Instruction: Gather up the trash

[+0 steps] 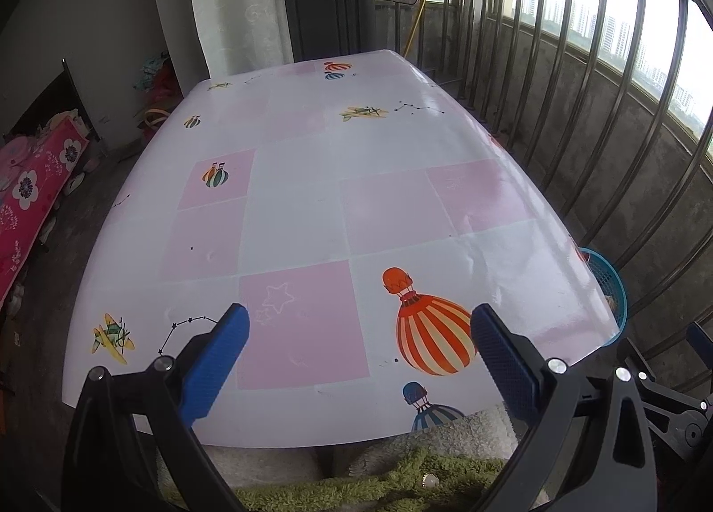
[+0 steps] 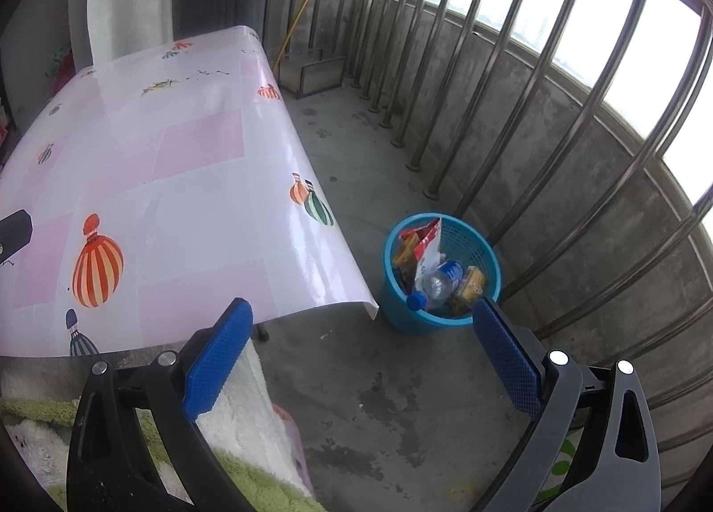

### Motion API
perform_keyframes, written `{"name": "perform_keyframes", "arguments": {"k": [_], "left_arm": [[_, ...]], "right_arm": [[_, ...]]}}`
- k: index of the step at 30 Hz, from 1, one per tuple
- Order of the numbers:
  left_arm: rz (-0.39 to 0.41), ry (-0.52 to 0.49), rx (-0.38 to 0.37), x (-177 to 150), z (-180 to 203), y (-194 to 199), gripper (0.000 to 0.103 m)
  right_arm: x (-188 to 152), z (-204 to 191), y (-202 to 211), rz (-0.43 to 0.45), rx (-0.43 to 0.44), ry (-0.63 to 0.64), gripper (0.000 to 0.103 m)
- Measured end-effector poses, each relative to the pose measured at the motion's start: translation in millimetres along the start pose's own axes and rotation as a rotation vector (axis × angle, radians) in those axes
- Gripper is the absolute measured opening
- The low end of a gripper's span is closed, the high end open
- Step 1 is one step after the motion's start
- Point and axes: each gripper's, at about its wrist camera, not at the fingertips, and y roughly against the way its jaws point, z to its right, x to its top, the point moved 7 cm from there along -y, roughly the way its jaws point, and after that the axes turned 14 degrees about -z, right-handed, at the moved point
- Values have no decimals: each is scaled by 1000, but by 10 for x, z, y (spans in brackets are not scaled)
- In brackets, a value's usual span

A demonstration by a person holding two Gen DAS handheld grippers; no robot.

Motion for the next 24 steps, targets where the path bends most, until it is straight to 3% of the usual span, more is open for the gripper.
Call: {"name": "perform_keyframes", "arguments": {"k": [24], "left_arm": [[-27, -13, -20, -22, 35, -74, 97]], "right_arm": [[38, 49, -21, 0, -19, -10, 95]]}}
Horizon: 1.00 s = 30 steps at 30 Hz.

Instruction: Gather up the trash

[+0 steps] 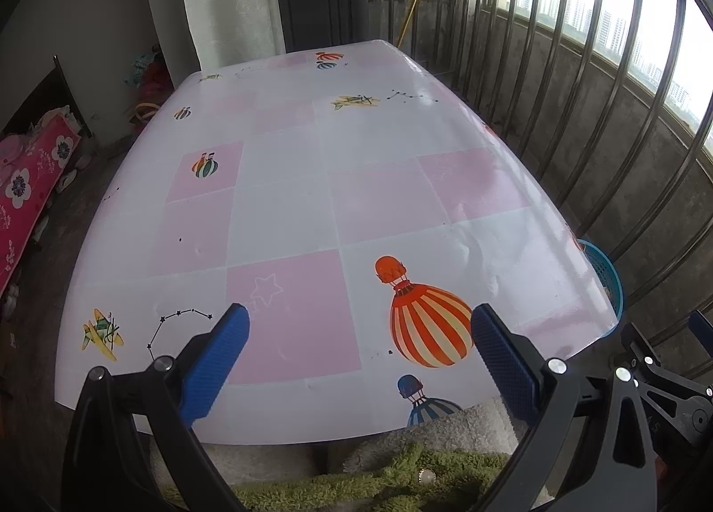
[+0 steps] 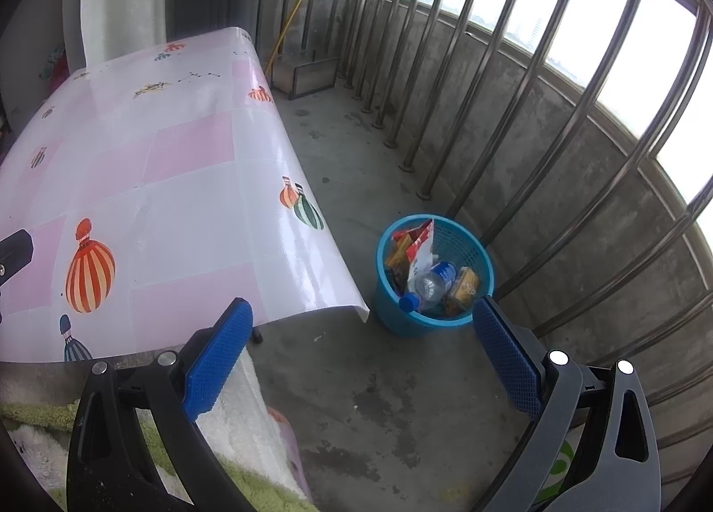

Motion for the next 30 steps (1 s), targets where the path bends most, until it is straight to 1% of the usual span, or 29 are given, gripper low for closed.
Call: {"name": "perform_keyframes", "arguments": {"k": [30], "left_arm": [[0, 12, -2, -36, -35, -7, 97]], "right_arm": [[-9, 25, -6, -5, 2, -10, 95]]}}
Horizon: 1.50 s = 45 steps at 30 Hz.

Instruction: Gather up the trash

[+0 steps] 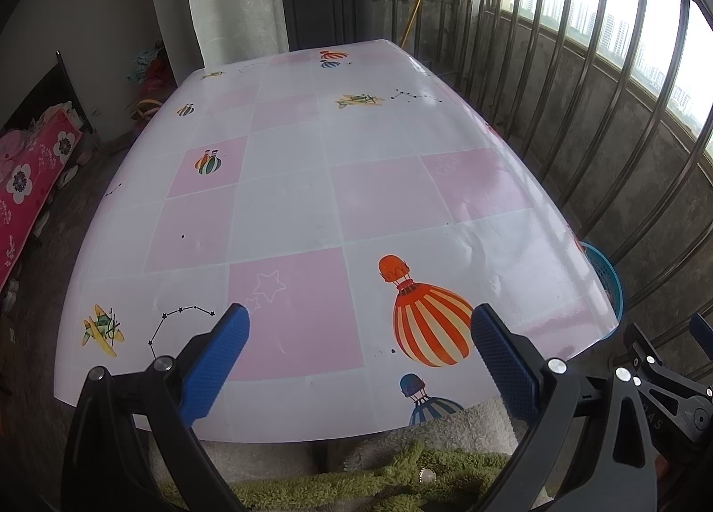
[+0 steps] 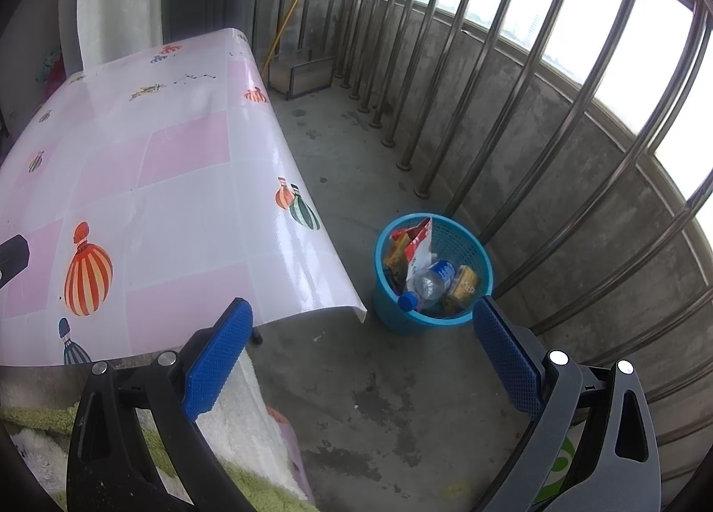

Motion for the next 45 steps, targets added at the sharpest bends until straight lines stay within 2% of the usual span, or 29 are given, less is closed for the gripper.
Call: {"name": "perform_keyframes", "arguments": {"k": [45], "left_arm": [[2, 33, -6, 11, -52, 58, 97]], "right_arm": [[48, -61, 60, 10, -6, -9, 95]]}}
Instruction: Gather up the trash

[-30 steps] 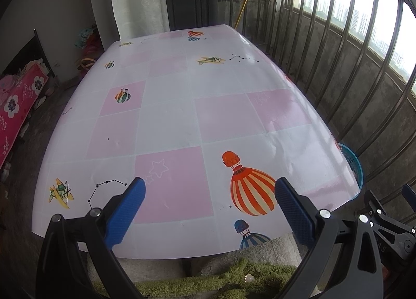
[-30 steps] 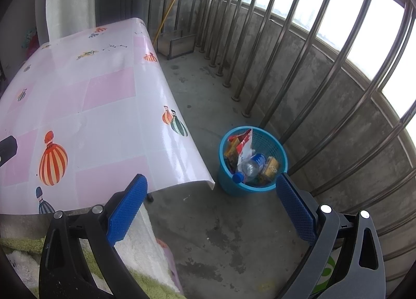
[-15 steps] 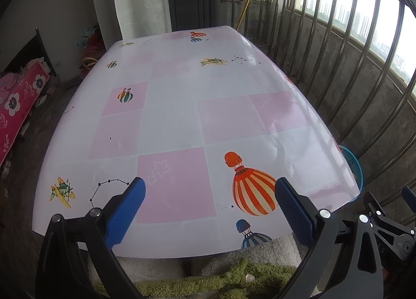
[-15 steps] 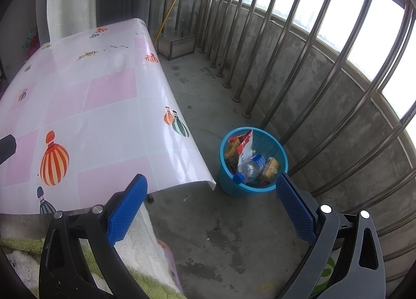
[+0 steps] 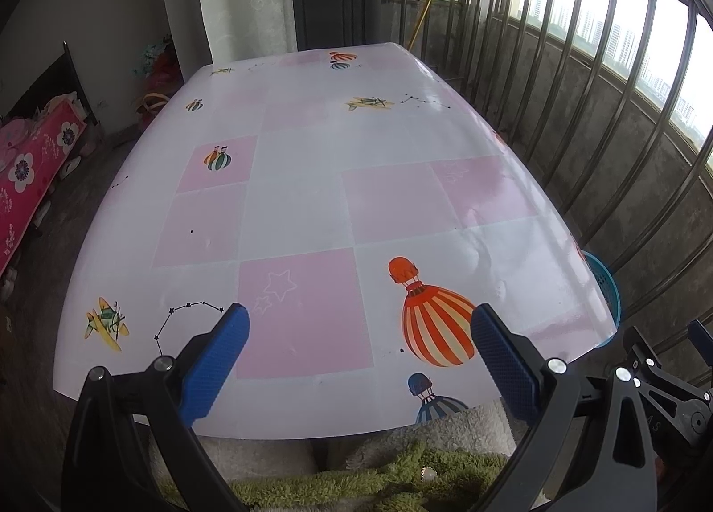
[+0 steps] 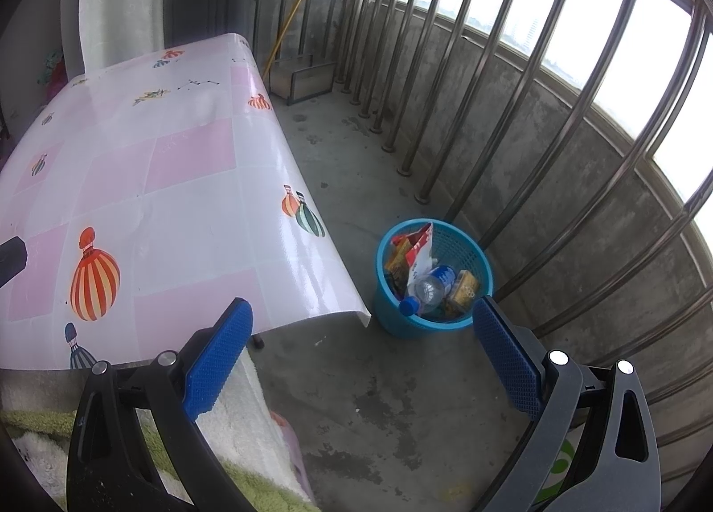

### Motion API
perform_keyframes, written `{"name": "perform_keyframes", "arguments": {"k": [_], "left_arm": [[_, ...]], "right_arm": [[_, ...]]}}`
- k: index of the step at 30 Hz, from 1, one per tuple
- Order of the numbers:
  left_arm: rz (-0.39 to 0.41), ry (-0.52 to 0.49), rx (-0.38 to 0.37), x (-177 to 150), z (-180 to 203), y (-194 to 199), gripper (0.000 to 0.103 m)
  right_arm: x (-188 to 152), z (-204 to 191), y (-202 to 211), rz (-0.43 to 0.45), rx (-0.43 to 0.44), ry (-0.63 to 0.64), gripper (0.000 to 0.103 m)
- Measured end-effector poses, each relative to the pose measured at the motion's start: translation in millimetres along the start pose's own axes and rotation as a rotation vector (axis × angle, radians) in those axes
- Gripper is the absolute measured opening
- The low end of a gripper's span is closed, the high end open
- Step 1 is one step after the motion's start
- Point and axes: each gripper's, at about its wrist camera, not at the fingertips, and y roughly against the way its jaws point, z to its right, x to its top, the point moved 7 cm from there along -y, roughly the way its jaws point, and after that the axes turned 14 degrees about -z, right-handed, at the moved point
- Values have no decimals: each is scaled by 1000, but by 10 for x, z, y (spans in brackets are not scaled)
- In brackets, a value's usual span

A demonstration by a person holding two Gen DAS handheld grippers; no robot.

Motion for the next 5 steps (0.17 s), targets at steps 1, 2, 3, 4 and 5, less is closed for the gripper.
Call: {"name": "perform_keyframes", "arguments": {"k": [1, 2, 3, 4, 5], "left_arm": [[-1, 2, -1, -7, -6, -7, 97], [-3, 4, -2, -8, -10, -10, 97], [-4, 7, -2, -10, -13, -14, 97], [-5, 9, -2, -11, -18, -17, 97], [-6, 11, -2, -15, -23, -21, 97]], "right_arm": [[8, -5, 2, 1, 0, -1, 95], [15, -9, 4, 1, 0, -2, 95], [3, -6, 4, 1, 0, -1, 95], [18, -10, 3, 1, 1, -2, 95], [11, -12, 5, 1, 2, -3, 95]]}}
